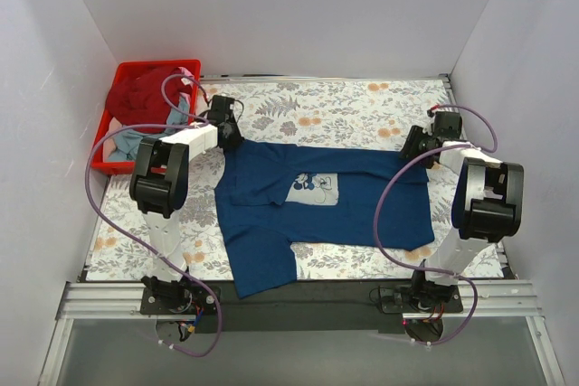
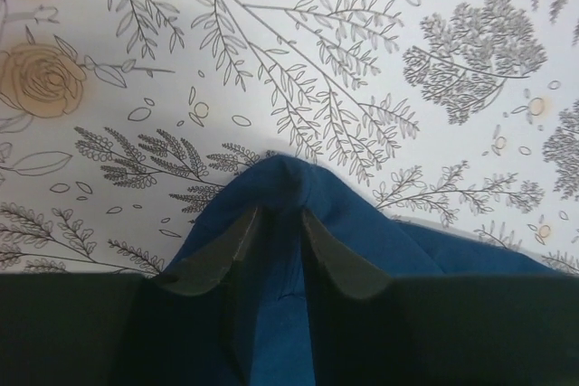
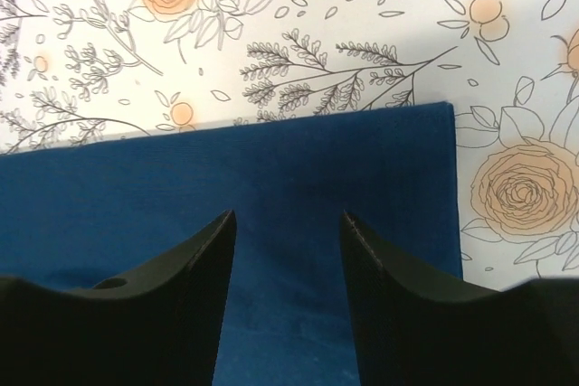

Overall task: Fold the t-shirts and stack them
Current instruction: Fold the tshirt

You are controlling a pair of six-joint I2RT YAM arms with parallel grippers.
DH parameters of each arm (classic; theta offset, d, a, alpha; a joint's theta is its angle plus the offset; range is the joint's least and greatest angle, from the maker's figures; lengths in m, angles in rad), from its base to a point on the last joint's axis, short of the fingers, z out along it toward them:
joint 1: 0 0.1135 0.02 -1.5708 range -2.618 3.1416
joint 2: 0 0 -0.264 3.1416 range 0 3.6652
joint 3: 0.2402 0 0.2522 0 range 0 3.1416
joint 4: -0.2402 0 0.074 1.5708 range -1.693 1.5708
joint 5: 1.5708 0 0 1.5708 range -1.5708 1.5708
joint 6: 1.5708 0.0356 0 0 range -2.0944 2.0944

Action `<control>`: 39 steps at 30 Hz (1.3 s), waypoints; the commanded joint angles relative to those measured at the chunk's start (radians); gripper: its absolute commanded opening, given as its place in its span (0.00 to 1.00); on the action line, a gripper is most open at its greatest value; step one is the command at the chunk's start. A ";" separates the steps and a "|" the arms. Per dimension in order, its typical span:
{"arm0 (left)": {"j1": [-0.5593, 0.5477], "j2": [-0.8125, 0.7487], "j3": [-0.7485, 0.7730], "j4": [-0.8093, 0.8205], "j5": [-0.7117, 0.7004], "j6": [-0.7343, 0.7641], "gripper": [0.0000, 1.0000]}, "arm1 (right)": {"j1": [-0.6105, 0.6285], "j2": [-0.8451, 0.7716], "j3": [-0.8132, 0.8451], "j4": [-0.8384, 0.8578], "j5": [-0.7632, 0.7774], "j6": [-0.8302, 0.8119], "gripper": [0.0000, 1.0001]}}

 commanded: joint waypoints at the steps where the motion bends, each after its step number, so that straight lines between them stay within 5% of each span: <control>1: 0.003 0.013 0.037 0.002 -0.003 0.000 0.16 | -0.021 0.024 0.000 0.065 -0.024 0.000 0.56; 4: 0.012 0.025 0.045 0.002 -0.026 -0.004 0.01 | -0.037 0.059 0.001 0.073 -0.019 -0.002 0.56; 19: 0.068 0.060 0.054 0.010 -0.007 -0.035 0.00 | -0.086 0.212 0.127 0.076 -0.060 -0.025 0.56; 29: 0.068 0.116 0.213 0.008 0.006 -0.018 0.17 | -0.086 0.266 0.310 0.065 -0.122 -0.052 0.56; 39: 0.054 -0.116 0.077 0.008 0.019 -0.032 0.34 | -0.110 0.082 0.143 0.091 -0.165 0.026 0.56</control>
